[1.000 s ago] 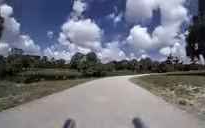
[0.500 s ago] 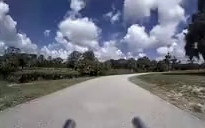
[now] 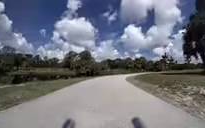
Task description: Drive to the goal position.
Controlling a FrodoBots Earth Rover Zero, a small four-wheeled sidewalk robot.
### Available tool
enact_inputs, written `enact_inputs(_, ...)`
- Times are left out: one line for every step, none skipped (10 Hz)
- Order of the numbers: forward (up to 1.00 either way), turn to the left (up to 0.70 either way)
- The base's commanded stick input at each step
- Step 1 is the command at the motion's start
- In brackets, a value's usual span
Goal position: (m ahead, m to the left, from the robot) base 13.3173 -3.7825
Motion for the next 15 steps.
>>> enact_inputs(0.7,0.0)
enact_inputs(0.7,0.0)
enact_inputs(0.7,0.0)
enact_inputs(0.7,0.0)
enact_inputs(0.7,0.03)
enact_inputs(0.7,0.12)
enact_inputs(0.7,0.21)
enact_inputs(0.7,0.3)
enact_inputs(0.7,0.35)
enact_inputs(0.7,0.35)
enact_inputs(0.7,0.35)
enact_inputs(0.7,0.35)
enact_inputs(0.7,0.09)
enact_inputs(0.7,0.0)
enact_inputs(0.7,0.0)
